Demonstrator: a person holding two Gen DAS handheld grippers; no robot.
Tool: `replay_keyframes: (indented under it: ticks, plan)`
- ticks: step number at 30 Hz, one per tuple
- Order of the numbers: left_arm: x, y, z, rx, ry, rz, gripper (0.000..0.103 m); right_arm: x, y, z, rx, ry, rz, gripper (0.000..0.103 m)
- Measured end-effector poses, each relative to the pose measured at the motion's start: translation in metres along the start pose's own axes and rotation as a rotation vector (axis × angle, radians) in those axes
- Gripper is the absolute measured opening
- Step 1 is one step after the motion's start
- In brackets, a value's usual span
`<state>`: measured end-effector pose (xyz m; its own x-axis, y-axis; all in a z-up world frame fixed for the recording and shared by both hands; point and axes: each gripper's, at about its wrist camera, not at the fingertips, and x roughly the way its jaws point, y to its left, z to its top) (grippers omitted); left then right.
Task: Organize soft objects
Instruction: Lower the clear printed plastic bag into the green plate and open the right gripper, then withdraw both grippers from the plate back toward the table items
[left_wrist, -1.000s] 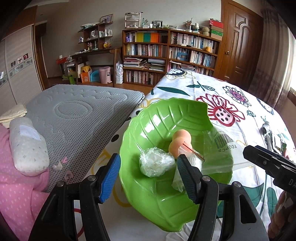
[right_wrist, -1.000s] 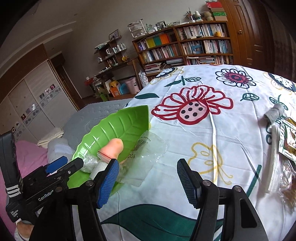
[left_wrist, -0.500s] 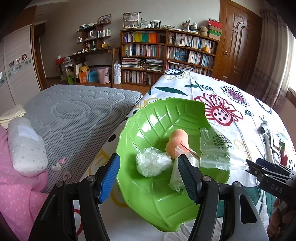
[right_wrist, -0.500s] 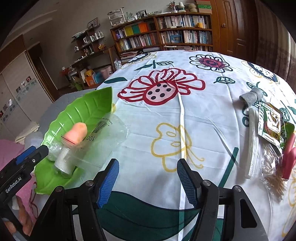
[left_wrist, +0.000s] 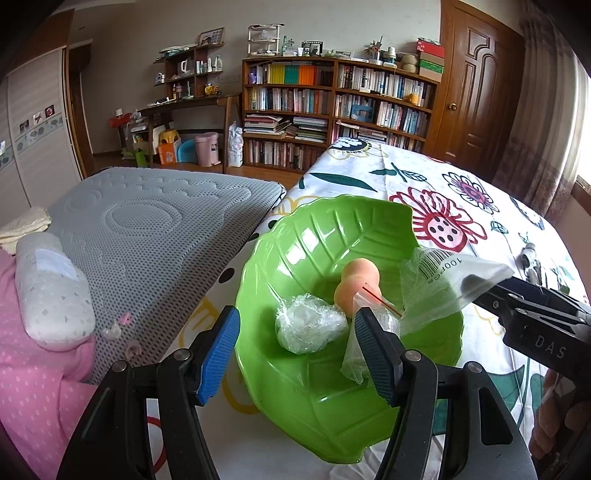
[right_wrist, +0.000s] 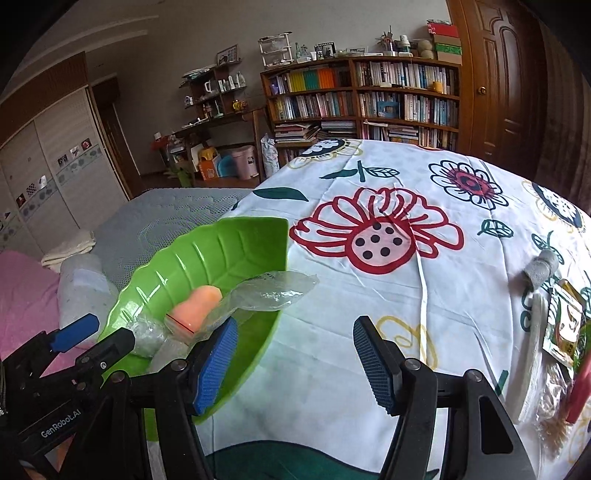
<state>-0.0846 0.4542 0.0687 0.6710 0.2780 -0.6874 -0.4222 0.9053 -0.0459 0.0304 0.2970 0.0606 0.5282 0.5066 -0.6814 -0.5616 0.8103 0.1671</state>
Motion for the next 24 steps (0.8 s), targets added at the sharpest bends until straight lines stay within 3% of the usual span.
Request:
replay_keyframes:
  ticks: [11,24]
  plan:
    - [-0.005,0.014,0.002,-0.025,-0.014,0.023,0.066,0.025,0.030,0.026,-0.101,-0.020,0.061,0.069]
    - [-0.011,0.020,0.002,-0.039,-0.023,0.038,0.066,0.032,0.032,0.018,-0.118,0.027,0.078,0.069]
